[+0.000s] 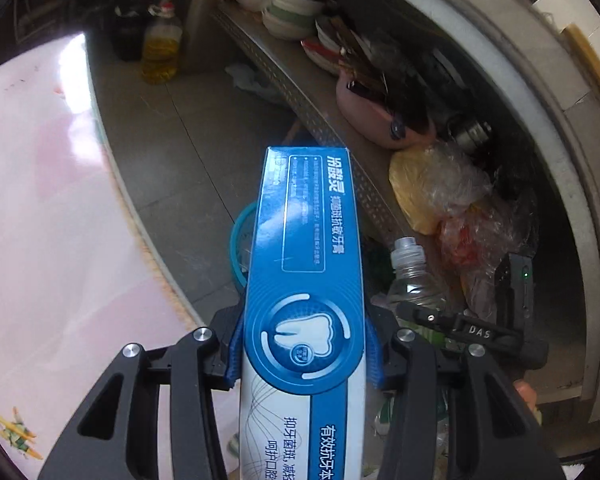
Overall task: Collect trash
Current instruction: 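Open both tools over the wastebasket to drop box and bottle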
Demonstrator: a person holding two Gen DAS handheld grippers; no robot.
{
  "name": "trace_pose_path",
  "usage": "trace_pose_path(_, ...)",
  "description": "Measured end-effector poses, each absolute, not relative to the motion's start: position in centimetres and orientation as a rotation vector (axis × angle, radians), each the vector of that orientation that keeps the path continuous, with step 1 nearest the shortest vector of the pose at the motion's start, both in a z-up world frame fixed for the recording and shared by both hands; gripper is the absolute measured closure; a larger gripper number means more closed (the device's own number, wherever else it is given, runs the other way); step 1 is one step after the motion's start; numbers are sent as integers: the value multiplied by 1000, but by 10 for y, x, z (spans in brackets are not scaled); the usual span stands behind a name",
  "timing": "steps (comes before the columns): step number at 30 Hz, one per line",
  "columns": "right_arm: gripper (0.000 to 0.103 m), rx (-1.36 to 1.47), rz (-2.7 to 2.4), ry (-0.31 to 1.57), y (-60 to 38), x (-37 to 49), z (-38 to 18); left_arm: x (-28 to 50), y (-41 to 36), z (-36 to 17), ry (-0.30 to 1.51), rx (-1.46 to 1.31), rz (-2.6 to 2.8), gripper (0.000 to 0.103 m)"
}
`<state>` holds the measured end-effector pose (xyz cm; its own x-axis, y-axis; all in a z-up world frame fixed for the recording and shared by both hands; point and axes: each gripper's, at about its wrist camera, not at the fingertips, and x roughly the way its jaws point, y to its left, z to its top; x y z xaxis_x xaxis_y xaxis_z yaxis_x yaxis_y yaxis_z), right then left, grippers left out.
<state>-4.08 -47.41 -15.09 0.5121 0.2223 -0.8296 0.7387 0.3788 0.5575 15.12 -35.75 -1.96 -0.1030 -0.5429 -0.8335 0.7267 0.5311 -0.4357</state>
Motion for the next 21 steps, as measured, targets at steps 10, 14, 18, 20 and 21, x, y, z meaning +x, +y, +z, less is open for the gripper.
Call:
trace_pose_path(10,35,1154,-545,1216,-542,25,-268,157,-499,-134,1478,384,-957,58)
trace_pose_path(14,31,1004,-634,1264,-567,60,-298,165,-534,-155,1457,362,-945,55)
trace_pose_path(18,28,854,-683,1268,-564,68,-309,170,-529,-157,1472,337,-936,53)
trace_pose_path(20,28,799,-725,1241,-562,60,-302,174,-522,-149,1471,311,-950,53)
trace_pose_path(21,28,776,-743,1219,-559,55,-297,178,-518,-145,1460,309,-955,53)
